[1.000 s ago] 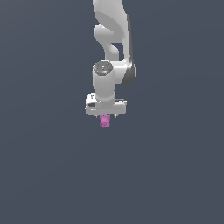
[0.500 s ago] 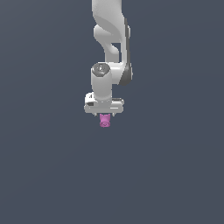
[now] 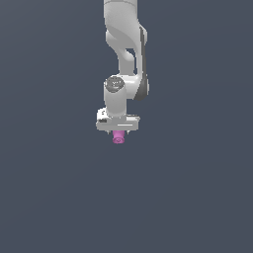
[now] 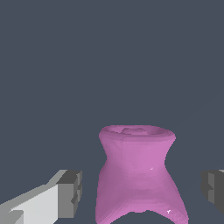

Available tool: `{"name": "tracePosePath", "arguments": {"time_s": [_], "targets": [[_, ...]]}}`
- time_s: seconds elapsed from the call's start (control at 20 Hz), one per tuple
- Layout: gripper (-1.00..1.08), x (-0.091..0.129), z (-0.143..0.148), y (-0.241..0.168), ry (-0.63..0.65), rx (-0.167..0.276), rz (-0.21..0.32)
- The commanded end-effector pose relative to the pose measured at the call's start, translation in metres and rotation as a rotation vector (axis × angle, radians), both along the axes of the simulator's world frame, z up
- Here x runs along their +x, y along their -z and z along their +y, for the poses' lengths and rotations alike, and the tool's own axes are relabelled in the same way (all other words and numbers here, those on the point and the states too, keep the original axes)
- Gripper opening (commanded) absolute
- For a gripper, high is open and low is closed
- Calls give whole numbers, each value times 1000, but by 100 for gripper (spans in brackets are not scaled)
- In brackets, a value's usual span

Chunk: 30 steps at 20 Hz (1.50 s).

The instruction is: Pick up the object and move it to a goal position.

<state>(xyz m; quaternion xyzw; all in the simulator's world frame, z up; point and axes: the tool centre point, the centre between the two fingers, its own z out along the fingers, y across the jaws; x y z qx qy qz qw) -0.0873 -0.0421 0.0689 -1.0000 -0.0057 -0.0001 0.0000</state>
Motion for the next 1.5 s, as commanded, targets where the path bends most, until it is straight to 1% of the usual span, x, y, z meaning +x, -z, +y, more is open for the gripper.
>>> {"name": "tracePosePath", "arguments": {"time_s": [0.0,0.2,0.4,0.45,1.1,1.45], "targets": [[100,-1,0,12,0,0,1],[100,-1,0,25,0,0,0],[100,-1,0,29,0,0,0],[-100,-1,0,29,0,0,0],[-100,0,-1,26,1,0,0],[-100,1,-5,0,1,0,0]]}}
